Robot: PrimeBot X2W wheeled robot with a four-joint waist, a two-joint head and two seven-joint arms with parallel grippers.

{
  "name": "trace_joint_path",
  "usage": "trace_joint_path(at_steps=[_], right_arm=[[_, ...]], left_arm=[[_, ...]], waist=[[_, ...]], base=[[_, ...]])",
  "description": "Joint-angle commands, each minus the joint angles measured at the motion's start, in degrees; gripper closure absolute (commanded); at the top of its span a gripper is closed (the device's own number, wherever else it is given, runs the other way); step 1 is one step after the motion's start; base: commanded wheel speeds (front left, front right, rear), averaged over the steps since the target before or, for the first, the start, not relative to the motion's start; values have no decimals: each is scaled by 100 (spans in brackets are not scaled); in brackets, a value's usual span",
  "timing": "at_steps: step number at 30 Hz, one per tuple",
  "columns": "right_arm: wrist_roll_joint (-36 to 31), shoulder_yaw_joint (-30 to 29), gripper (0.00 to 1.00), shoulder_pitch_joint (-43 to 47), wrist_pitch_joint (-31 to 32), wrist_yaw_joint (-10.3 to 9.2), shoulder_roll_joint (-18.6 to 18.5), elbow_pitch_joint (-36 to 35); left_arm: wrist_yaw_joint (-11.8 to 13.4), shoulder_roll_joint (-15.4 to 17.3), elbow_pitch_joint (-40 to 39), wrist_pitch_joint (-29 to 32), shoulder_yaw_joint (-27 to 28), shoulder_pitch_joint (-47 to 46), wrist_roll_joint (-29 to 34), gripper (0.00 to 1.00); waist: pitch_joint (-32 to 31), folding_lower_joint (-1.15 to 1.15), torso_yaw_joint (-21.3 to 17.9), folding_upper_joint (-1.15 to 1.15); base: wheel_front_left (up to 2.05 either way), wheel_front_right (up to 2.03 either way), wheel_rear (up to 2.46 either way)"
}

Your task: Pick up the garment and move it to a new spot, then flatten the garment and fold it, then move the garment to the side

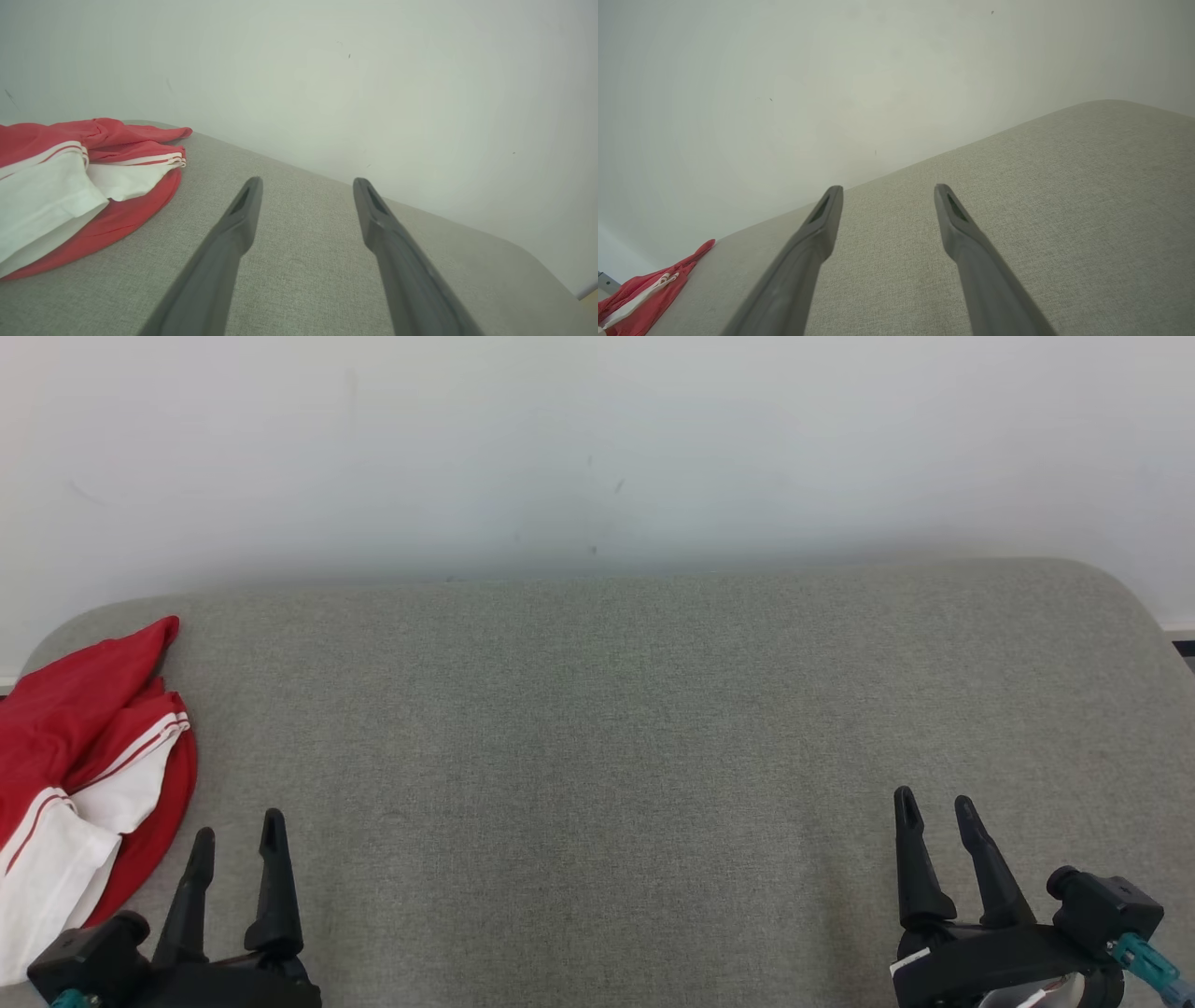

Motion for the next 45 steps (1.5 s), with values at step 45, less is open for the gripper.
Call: trace_joint_path(at_steps=[45], right_arm=[[-2118,119,0,131,-498,37,-31,-187]], left_arm=[[-136,139,-90,-580,157,256,2005,0]], waist=[[-90,0,96,0]], base=[[0,0,0]])
